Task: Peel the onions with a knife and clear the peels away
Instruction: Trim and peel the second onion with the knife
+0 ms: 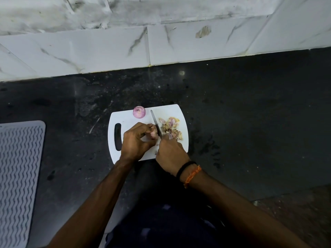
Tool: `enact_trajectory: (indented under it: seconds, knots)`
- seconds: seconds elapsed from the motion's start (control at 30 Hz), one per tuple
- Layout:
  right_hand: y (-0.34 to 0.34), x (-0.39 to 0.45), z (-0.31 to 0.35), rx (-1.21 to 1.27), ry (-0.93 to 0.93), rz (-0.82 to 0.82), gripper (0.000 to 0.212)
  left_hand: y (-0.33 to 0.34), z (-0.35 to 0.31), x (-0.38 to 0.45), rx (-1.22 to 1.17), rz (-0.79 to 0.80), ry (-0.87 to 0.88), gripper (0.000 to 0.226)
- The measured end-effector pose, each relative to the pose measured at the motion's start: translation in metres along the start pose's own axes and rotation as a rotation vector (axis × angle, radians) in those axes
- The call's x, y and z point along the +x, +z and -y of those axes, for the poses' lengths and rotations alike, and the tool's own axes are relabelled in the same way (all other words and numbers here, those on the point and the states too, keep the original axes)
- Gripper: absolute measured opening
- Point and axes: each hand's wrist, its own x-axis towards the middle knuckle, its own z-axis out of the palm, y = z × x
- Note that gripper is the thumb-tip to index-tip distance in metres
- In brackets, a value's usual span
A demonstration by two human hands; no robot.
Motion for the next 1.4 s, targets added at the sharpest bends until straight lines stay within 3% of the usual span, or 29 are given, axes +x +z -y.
enact_trajectory:
  seconds: [0.27, 0.5, 0.7, 1.07, 1.23, 1.4]
  knots:
    - [0.004, -0.012, -0.005, -0.025, -0.009, 0.041, 0.044, 0.004, -0.004, -0.013, -0.006, -0.062, -0.071, 0.023]
    - [0.002, -0.010, -0.004, -0.014, -0.016, 0.015, 0.037, -0.011, -0.002, -0.013, -0.260, 0.067, -0.255, 0.026]
    - [0.001, -0.014, -0.001, -0.018, -0.040, 0.025, 0.034, -0.023, 0.004, 0.000, -0.286, 0.184, -0.414, 0.058]
    - [0.020, -0.010, 0.013, -0.174, -0.082, -0.027, 0.049, -0.015, -0.004, -0.015, -0.153, 0.092, -0.272, 0.040]
    - [0.021, -0.021, 0.010, -0.115, -0.013, -0.047, 0.028, -0.007, -0.015, -0.016, -0.052, 0.013, -0.246, 0.041]
    - [0.016, -0.014, 0.006, -0.136, -0.035, -0.049, 0.033, 0.002, -0.017, -0.018, 0.031, -0.028, -0.170, 0.032]
